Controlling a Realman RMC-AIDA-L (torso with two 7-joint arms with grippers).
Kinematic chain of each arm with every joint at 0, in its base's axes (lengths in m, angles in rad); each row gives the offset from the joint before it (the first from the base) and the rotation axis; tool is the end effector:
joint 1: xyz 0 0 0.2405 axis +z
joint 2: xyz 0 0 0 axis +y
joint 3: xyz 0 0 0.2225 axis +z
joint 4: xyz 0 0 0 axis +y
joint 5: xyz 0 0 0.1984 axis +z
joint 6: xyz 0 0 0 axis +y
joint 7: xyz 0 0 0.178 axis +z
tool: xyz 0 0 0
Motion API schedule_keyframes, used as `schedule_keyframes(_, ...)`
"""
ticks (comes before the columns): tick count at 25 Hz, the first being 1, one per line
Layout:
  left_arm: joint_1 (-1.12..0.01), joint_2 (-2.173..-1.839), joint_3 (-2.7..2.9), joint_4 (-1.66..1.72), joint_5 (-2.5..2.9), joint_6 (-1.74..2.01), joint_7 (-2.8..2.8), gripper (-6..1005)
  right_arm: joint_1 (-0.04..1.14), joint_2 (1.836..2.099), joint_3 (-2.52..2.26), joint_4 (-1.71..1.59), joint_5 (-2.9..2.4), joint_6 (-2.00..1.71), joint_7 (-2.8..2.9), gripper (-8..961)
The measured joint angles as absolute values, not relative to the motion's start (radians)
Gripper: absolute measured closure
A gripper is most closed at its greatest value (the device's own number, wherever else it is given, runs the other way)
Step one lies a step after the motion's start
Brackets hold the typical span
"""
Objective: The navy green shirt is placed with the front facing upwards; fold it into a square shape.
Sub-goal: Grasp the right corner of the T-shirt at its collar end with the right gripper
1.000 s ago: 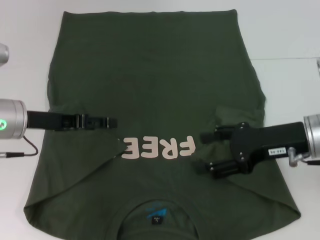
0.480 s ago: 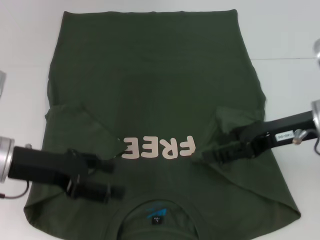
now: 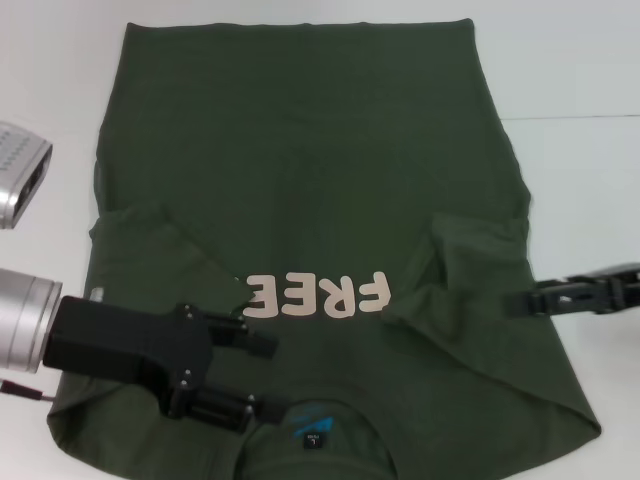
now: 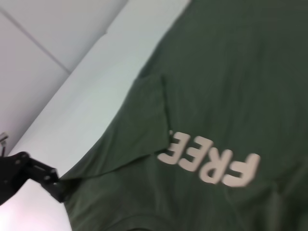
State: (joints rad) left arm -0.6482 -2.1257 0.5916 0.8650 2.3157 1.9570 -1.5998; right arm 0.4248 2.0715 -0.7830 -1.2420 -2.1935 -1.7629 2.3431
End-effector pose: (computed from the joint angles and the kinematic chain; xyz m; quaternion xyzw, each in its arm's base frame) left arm -0.1773 0.2797 -0.0045 0.9631 0.2005 0.1702 0.0573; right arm 0.2145 0.3024 0.0504 -0.8613 0.4835 0.1172 0.1031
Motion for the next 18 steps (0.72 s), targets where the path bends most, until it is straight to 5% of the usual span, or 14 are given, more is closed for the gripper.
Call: schedule_keyframes(18, -0.666, -2.139, 0.603, 0.826, 2.256, 1.849, -1.583, 152, 0.403, 2.044, -0.586, -1.193, -2.371, -1.921, 2.45, 79)
